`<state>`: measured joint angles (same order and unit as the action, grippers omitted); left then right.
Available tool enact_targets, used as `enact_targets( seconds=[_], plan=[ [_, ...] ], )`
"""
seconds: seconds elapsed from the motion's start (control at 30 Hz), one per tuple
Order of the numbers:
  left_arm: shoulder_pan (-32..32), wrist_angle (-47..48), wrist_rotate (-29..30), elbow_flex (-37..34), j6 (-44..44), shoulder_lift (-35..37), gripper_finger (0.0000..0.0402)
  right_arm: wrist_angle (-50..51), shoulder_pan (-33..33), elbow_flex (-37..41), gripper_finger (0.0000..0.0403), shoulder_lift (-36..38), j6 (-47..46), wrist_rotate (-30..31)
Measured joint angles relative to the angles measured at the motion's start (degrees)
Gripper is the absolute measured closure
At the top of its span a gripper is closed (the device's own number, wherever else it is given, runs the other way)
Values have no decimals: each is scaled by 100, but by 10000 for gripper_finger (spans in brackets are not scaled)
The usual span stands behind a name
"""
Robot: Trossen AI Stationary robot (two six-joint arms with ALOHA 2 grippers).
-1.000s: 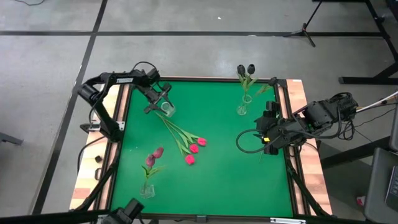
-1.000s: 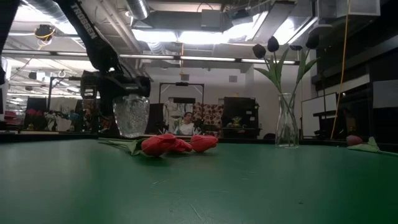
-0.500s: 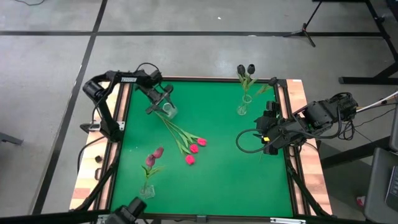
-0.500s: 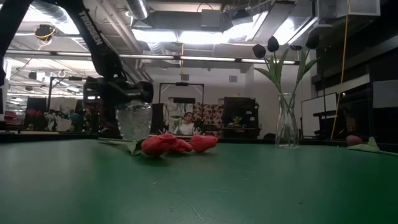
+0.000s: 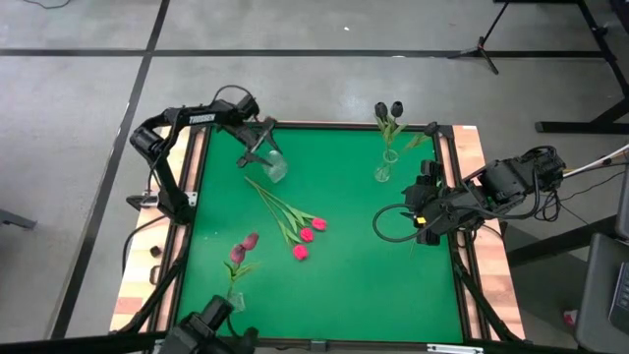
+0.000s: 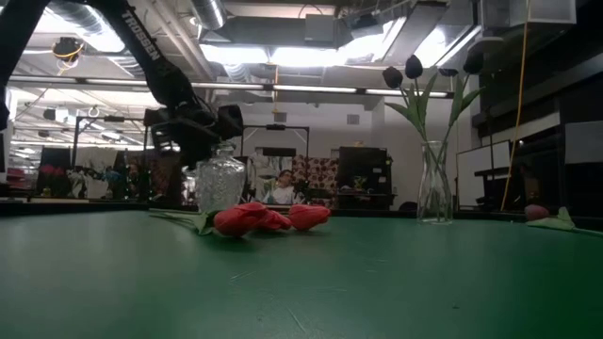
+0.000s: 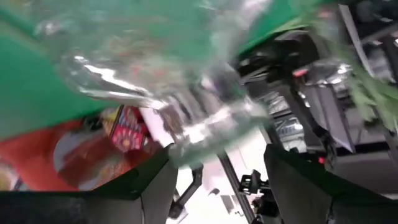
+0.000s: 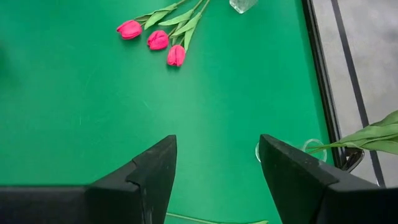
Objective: Sort flowers into vase by color
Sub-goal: Put the bottom pink flower into the top left transparent vase
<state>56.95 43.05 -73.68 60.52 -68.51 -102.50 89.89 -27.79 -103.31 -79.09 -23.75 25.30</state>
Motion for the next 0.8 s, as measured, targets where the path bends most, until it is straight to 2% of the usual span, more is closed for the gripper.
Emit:
enact_targets(
  seconds=[0.2,0.43,0.57,0.7,0.8],
  plan=[
    [195,17,-92,639,307,42,170,-2,0,2,176,0,2,-2],
    [262,38,-123,1306,752,496,170,-22,0,2,176,0,-7,-5],
    [219,8,-58,1549,1329,880,171,-51,0,2,176,0,30,48],
    [-137,42,177,1573,2286,1533,174,-533,2,2,176,-2,388,55],
    [-640,155,662,1575,2910,2181,174,-1150,2,2,176,-86,836,16]
  ],
)
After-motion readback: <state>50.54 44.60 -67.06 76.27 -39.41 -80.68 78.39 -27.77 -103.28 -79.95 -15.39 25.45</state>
